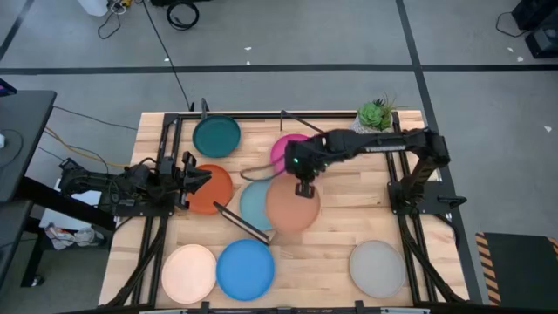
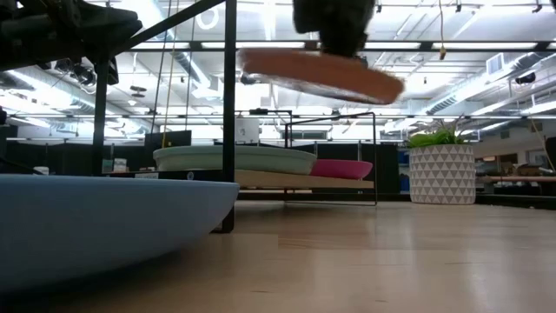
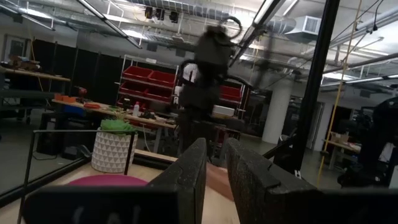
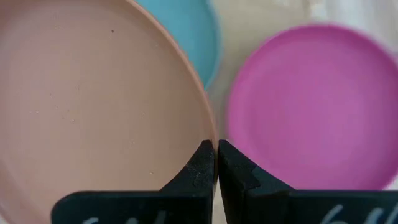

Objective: Place and stack plates onto a shelf
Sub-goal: Stack the brown plate on top of the light blue plate

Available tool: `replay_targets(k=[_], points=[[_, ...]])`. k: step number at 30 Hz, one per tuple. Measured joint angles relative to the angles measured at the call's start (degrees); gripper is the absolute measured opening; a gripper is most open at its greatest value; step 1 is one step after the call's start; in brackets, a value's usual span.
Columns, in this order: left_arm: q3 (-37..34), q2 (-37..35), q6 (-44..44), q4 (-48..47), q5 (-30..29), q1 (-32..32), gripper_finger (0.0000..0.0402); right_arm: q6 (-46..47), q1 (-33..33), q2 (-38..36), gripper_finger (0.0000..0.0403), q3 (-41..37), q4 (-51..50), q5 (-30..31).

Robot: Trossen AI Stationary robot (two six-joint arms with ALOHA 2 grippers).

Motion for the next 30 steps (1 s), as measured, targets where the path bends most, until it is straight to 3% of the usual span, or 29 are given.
replay_targets(k=[18, 30], points=[[0.0, 0.0, 0.0, 0.0, 0.0, 0.0, 0.0068, -11.0, -4.3, 23.1, 0.0015, 25.3, -6.6, -6.1], [0.0, 0.0, 0.1, 0.1, 0.1, 0.0, 0.0068, -13.7, -5.5, 29.8, 0.0019, 30.1, -4.6, -9.8]])
